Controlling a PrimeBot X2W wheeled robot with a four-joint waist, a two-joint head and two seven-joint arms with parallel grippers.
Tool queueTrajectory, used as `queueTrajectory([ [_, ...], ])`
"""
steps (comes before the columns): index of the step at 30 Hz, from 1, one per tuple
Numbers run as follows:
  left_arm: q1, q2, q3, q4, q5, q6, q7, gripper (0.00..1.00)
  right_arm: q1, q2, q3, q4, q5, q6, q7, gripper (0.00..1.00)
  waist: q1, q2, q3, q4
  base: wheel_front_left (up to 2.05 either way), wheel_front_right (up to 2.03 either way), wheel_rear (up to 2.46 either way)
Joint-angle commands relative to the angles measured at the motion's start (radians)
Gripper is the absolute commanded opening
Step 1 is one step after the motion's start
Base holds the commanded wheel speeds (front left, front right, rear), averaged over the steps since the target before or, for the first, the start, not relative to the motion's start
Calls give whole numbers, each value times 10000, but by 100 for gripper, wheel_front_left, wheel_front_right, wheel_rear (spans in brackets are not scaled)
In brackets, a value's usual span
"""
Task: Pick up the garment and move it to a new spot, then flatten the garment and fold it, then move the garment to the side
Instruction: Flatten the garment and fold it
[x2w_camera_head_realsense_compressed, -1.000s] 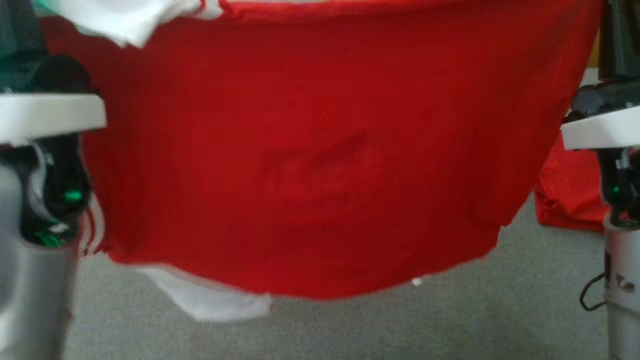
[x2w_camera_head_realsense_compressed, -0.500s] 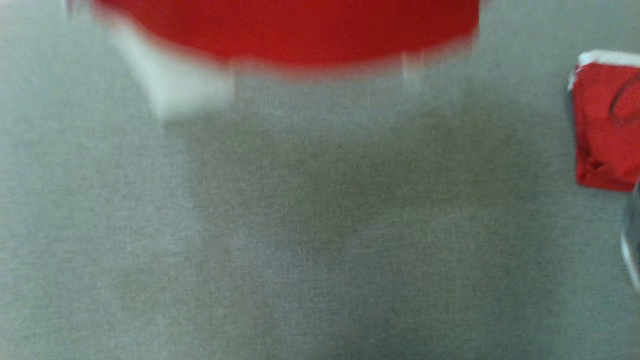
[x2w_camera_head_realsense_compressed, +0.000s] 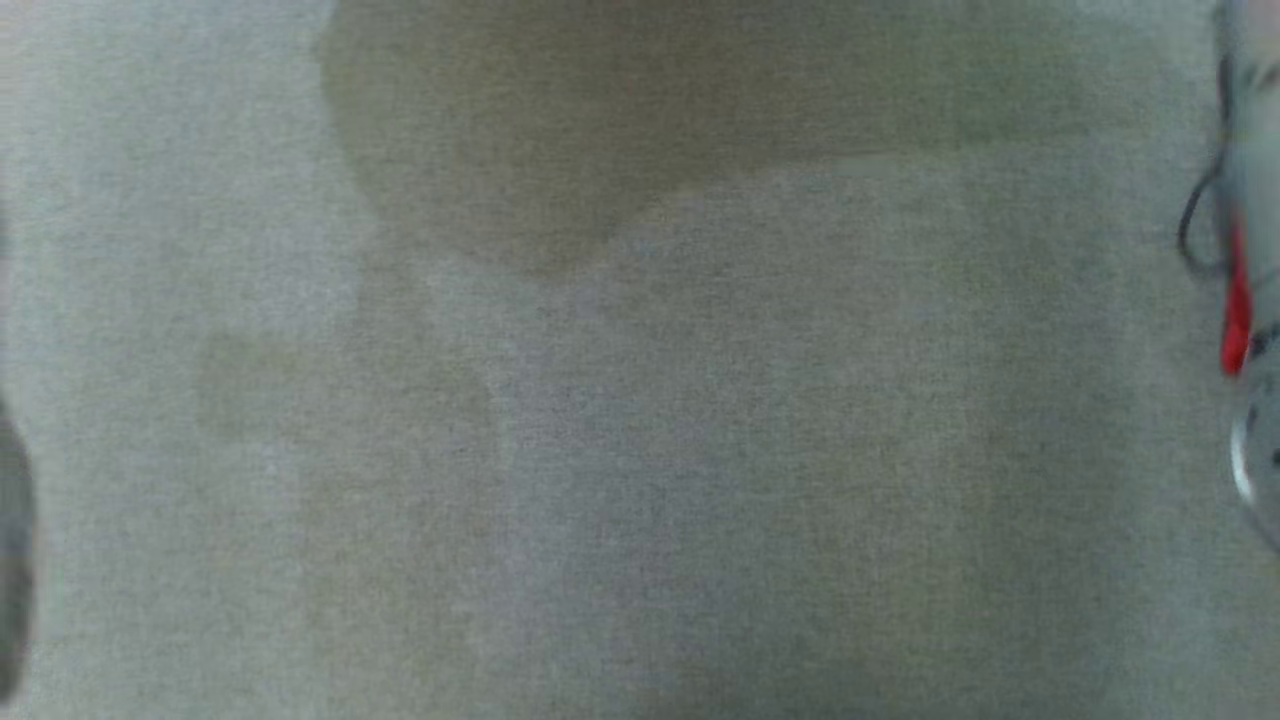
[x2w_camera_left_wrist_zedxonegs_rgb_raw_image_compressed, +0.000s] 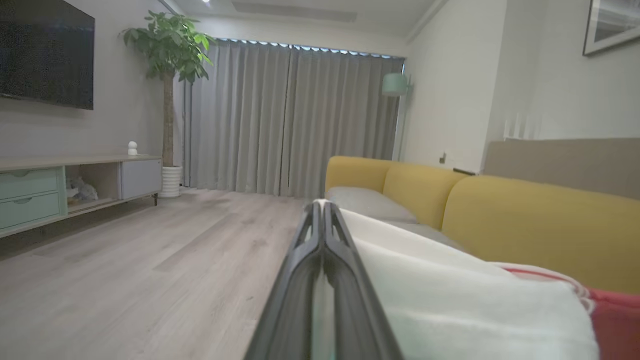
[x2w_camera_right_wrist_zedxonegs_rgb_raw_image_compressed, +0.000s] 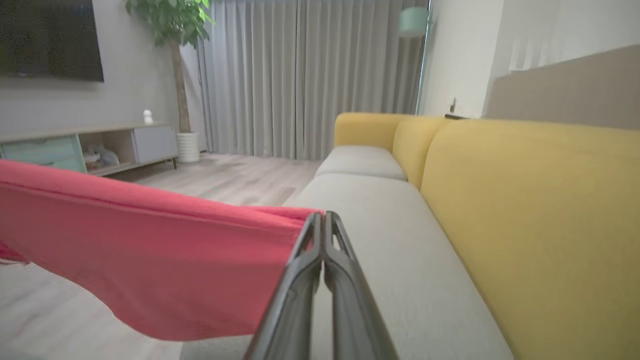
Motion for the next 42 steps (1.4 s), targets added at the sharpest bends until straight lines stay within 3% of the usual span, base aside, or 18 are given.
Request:
queueTrajectory([
  [1,108,414,-1,-132,103,-61,-71,0,169,-10,93,-97,0,-9,-81,0,1,0,-126,77,0,0,0],
  [9,2987,278,-1398,463,409,-360,-391,0,2116,-445,2248,1696,393,-9,491,0,1,0,-946,264,0,0,0],
  [16,5262,763,-2660,-271,167,-380,-203,0,3686,-815,4338,1707,1982,-9,1699,0,1,0,-2045,287,0,0,0],
  [20,6314,1269,-3177,-1043,-227,-381,355,0,4658,-1333,5695,794,3377,-9,2630,0,1,0,-2686,309,0,0,0],
  [28,8135,2495,-3735,-3232,-936,-382,1959,0,6128,-3267,8034,-1969,6512,-9,4570,0,1,0,-3744,313,0,0,0],
  [35,9696,3594,-3850,-5650,-1662,-167,3643,0,6923,-4521,9056,-3714,8603,-9,5856,0,1,0,-4457,255,0,0,0],
  [42,10773,4394,-3824,-7640,-2239,356,4742,0,7390,-5320,9464,-5148,9598,-9,6465,0,1,0,-4544,162,0,0,0],
])
